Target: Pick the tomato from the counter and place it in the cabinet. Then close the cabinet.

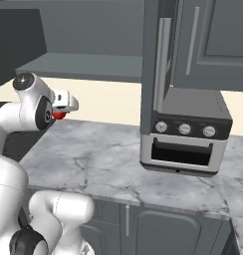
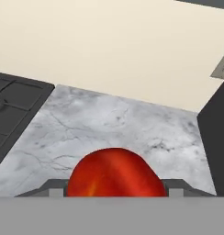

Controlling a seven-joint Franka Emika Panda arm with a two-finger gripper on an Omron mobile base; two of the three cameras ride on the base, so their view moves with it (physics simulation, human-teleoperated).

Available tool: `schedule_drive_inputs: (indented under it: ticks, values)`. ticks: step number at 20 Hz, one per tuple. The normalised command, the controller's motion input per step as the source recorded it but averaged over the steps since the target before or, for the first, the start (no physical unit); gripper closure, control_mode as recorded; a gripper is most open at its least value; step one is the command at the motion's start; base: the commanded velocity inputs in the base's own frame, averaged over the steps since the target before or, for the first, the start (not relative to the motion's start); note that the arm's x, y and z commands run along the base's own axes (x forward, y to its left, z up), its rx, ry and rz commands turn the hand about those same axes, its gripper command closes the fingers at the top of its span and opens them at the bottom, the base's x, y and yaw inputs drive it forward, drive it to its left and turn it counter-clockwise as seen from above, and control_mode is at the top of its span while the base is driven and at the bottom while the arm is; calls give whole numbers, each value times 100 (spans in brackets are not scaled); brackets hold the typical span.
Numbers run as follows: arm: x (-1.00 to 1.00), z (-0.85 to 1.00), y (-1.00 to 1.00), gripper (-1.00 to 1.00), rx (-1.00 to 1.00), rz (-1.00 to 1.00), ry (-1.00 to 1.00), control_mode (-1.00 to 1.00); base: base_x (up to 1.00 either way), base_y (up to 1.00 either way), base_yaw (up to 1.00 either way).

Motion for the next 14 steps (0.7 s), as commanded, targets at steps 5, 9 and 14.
schedule_drive_inputs:
  ticks: [5, 9, 14]
  values:
    - [-19, 100, -4, 100, 0, 5, -17, -100, 0, 0, 0]
    - [0, 100, 0, 100, 0, 0, -15, -100, 0, 0, 0]
    - [19, 84, 0, 100, 0, 0, -6, -100, 0, 0, 0]
